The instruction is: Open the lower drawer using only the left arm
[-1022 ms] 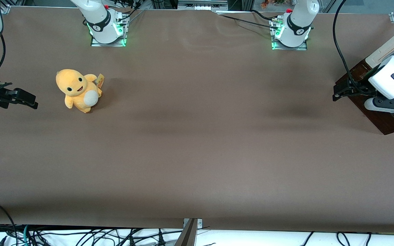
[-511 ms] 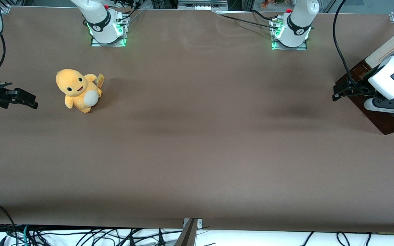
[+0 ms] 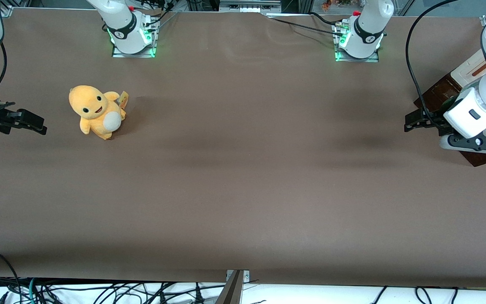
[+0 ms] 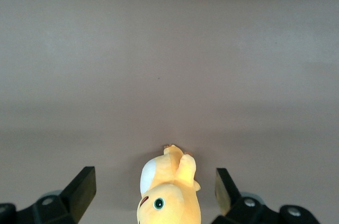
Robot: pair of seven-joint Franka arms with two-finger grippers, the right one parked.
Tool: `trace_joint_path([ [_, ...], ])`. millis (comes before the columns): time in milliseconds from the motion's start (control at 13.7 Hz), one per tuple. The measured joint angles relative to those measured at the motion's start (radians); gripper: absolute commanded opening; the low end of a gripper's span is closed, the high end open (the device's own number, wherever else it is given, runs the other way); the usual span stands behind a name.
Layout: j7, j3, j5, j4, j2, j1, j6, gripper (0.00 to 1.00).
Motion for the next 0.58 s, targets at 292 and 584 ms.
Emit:
trace_joint_path([
  [292,0.001,0.000,0.000,0.010,0.000,0.000,0.000,1.00],
  [584,0.001,-0.001,0.059,0.013,0.000,-0.001,0.000,1.00],
])
